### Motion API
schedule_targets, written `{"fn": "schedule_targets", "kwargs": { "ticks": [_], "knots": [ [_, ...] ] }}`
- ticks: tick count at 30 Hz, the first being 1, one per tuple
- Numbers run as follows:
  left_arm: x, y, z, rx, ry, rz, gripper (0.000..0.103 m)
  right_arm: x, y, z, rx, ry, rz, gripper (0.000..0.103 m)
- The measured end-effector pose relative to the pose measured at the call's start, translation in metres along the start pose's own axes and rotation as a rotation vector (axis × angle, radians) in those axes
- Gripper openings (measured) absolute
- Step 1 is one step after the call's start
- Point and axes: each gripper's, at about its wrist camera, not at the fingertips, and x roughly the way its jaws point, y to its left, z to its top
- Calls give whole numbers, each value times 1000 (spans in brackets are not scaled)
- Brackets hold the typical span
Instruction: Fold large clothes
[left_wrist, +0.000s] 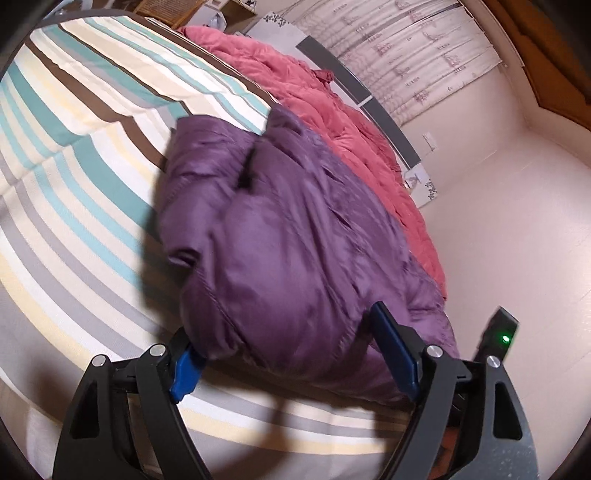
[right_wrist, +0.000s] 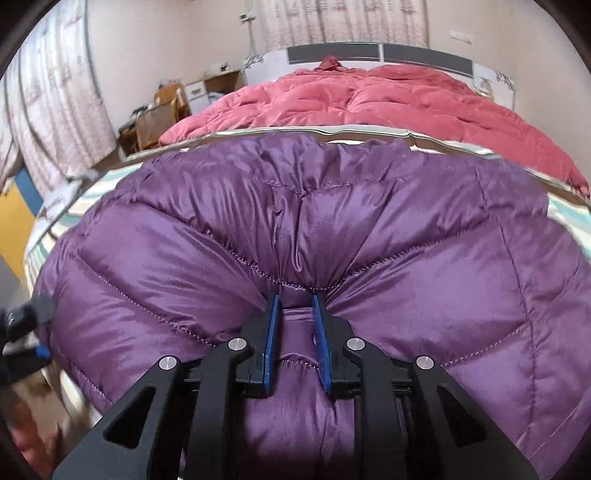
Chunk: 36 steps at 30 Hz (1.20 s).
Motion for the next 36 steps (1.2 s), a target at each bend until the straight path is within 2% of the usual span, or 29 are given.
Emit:
{"fn": "schedule_targets", "kwargs": {
  "ticks": [4, 8, 9, 13, 15, 17, 19, 24, 27, 31, 36],
  "knots": [
    [5, -4, -4, -23, 16, -31, 78, -5, 0, 0, -14, -6, 8, 19],
    [13, 15, 1, -170, -23, -72, 60, -29, -16, -6, 118, -31, 111, 19],
    [13, 18, 3, -188, -42, -74, 58, -37, -17, -8, 130, -42, 121, 19],
    [16, 24, 4, -222, -67, -91, 49, -61, -4, -16, 57, -57, 130, 19],
    [18, 23, 3, -217, -72, -93, 45, -56, 5, -19, 14, -8, 91, 13],
    [20, 23, 3, -216, -71, -103, 35, -37, 10, -24, -15, 72, 58, 12],
    [17, 18, 7, -205, -71, -120, 27, -24, 11, -29, -41, 91, 44, 12],
    [0, -17, 11, -53, -119, -141, 21, -23, 9, -30, -8, 83, 53, 12],
    [-8, -48, 11, 72, -145, -158, 21, -25, 3, -33, 24, 70, 71, 12],
    [-18, -95, 3, 288, -174, -161, 20, -27, 1, -34, 43, 61, 73, 12],
    [-27, -131, -4, 461, -183, -163, 20, -30, -3, -34, 72, 52, 83, 12]
  ]
}}
